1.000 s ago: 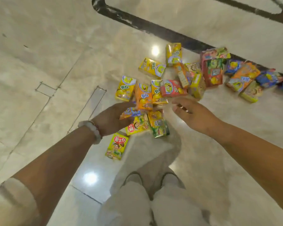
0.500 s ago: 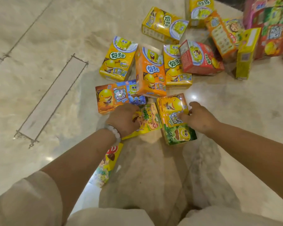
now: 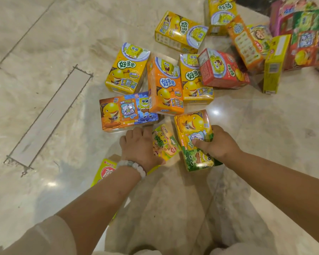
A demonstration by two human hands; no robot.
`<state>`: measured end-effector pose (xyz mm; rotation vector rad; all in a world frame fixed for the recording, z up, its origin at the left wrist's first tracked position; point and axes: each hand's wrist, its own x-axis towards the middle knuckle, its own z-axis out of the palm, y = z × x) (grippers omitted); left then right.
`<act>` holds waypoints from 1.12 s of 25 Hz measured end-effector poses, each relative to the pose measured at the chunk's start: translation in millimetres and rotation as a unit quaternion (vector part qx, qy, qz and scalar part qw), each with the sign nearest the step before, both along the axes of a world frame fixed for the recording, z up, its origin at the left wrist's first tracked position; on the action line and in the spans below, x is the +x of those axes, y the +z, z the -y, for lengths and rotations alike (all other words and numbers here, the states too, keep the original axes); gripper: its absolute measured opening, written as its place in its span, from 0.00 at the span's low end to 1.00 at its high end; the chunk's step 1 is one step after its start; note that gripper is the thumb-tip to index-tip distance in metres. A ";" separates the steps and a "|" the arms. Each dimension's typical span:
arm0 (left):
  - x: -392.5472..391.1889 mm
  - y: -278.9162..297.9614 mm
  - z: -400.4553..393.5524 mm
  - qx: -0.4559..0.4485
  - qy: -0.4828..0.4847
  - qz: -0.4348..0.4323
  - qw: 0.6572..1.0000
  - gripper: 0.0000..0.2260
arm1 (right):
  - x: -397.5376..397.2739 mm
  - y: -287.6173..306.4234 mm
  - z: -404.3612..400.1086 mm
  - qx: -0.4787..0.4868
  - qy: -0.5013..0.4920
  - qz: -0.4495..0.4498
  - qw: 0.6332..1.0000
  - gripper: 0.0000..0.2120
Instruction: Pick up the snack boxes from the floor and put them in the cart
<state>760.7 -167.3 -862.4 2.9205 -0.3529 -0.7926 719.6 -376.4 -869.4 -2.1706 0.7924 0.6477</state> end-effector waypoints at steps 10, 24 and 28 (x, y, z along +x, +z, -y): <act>21.5 25.5 -13.5 -0.282 0.176 -0.196 0.922 0.25 | 2.1 11.3 35.7 0.299 -0.113 0.014 0.947 0.47; 119.9 523.4 19.9 -0.574 0.244 -0.097 0.776 0.29 | 81.3 514.8 56.5 0.355 -0.144 0.242 0.891 0.24; 127.1 732.0 46.3 -0.627 0.160 -0.070 0.759 0.15 | 80.0 733.2 84.4 0.331 -0.110 0.316 0.882 0.31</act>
